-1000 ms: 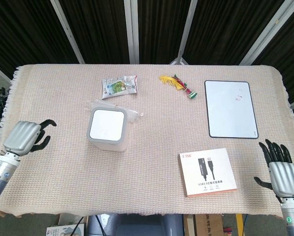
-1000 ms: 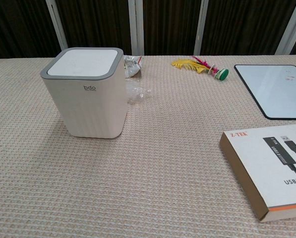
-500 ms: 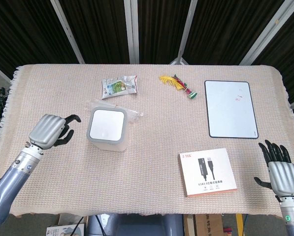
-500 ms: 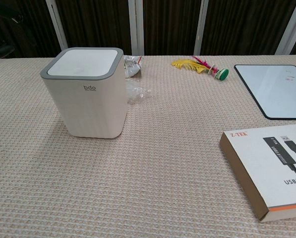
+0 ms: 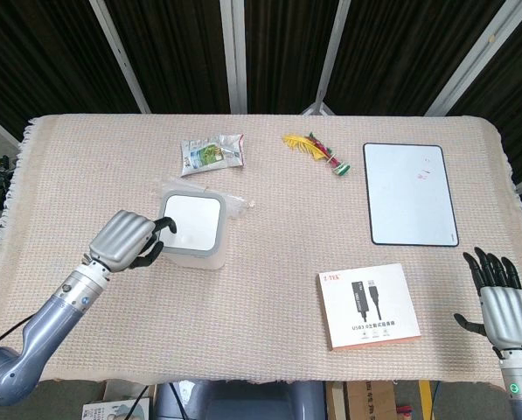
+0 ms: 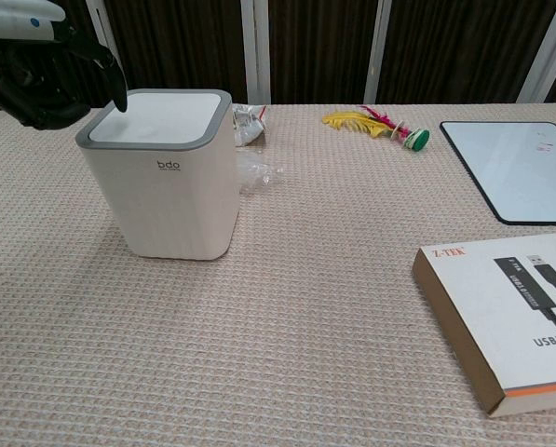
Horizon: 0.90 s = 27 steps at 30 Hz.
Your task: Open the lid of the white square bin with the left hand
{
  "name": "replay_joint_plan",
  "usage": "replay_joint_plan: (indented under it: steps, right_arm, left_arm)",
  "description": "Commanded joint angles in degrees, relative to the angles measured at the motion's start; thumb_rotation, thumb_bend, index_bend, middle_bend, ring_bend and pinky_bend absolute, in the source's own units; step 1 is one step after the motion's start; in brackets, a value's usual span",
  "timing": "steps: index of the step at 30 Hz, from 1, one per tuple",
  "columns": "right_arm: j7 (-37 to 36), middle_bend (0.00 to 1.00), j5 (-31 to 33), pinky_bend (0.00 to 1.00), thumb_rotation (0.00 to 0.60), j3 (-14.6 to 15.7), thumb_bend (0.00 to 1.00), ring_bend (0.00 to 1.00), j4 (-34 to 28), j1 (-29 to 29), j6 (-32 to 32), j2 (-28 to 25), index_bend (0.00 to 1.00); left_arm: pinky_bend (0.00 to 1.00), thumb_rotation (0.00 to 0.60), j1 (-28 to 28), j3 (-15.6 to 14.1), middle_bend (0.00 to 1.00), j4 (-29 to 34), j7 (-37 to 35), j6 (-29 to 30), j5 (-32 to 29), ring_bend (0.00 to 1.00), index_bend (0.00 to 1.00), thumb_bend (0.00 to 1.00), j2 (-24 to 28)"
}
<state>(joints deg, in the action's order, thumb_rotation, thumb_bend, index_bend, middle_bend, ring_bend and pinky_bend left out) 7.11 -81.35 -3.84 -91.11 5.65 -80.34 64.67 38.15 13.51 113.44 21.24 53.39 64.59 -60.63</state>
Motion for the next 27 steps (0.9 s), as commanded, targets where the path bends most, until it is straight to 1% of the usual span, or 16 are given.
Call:
replay_joint_plan:
  steps: [1,16,22,27]
  right_arm:
    - [-0.1,0.04,-0.1,0.03,0.6,0.0,0.13,0.02,-0.1,0.0,0.0,0.0,0.09]
    - [-0.4,0.04,0.4,0.03,0.6,-0.1,0.13,0.02,0.1,0.0,0.2,0.0,0.09]
    - [-0.8,0.04,0.2,0.03,0.6,-0.2,0.13,0.02,-0.1,0.0,0.0,-0.2,0.09]
    - [-0.8,0.04,0.1,0.03,0.6,-0.1,0.13,0.02,-0.2,0.1,0.2,0.0,0.09]
  left_arm:
    - [0.74,0.6,0.7,-0.3,0.91,0.8,1.6,0.6,-1.4,0.85,0.39,0.71,-0.3]
    - [0.75,0.6,3.8,-2.7,0.91,0.5,6.6,1.1,-5.6,0.85,0.39,0.71,-3.2]
    - [0.75,0.6,4.6,-4.1,0.91,0.0,9.3,1.8,-7.6,0.85,0.44,0.71,-3.6]
    - [0.75,0.6,5.4,-4.8,0.91,-0.2,10.6,1.9,-8.6,0.85,0.44,0.71,-4.2]
